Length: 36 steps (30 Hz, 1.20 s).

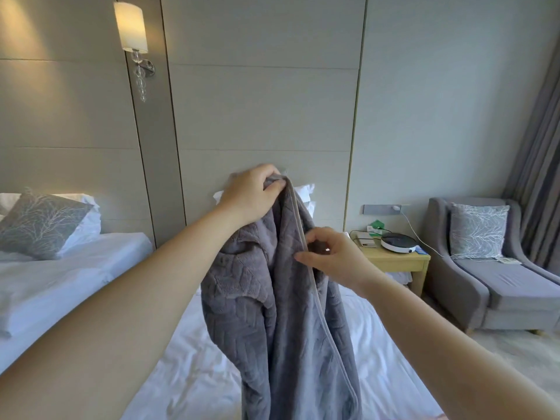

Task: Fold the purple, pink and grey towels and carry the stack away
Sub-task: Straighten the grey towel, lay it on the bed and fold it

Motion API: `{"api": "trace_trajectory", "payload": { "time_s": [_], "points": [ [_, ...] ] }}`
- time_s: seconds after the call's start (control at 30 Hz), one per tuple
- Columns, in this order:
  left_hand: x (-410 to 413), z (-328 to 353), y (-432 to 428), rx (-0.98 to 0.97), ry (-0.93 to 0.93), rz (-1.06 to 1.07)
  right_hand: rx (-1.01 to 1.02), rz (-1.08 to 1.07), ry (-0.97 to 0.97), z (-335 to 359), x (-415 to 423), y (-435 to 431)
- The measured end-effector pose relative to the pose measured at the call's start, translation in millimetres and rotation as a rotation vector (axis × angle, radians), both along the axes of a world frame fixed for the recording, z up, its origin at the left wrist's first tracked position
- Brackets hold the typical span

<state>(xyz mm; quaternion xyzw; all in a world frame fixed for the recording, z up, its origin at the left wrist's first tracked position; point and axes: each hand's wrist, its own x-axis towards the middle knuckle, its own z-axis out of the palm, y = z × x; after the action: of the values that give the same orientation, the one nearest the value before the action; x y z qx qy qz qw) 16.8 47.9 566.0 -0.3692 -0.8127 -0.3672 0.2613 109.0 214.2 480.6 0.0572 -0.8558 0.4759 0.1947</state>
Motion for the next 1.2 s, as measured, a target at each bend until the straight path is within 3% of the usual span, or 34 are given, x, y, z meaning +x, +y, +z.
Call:
{"api": "trace_trajectory", "payload": {
  "time_s": [0.13,0.27,0.37,0.5,0.63,0.97,1.1,1.2],
  "points": [
    [-0.9,13.5,-6.6,0.095,0.026,0.086,0.33,-0.18,0.111,-12.9,0.5,-1.7],
    [-0.7,15.4,-8.9,0.134,0.009,0.074,0.282,-0.276,0.3,-19.3,2.0,-5.4],
    [-1.5,11.4,-11.0,0.165,-0.016,0.061,0.223,-0.321,0.338,-20.5,1.6,-9.6],
    [-1.2,3.3,-13.1,0.17,-0.029,0.045,0.366,-0.407,0.326,-23.4,-1.4,-14.4],
    [-1.0,-2.9,-13.8,0.198,-0.048,0.039,0.221,-0.234,0.211,-26.5,0.1,-19.7],
    [-4.5,-5.5,-7.5,0.232,-0.079,0.06,0.066,-0.069,0.069,-34.9,-4.8,-20.3],
    [-7.6,-1.4,-8.6,0.281,-0.111,0.101,0.183,-0.019,-0.02,-51.1,-6.8,-18.1],
    [-8.3,1.1,-10.4,0.292,-0.11,0.11,0.09,0.024,-0.092,-62.5,-9.0,-15.0]
  ]
}}
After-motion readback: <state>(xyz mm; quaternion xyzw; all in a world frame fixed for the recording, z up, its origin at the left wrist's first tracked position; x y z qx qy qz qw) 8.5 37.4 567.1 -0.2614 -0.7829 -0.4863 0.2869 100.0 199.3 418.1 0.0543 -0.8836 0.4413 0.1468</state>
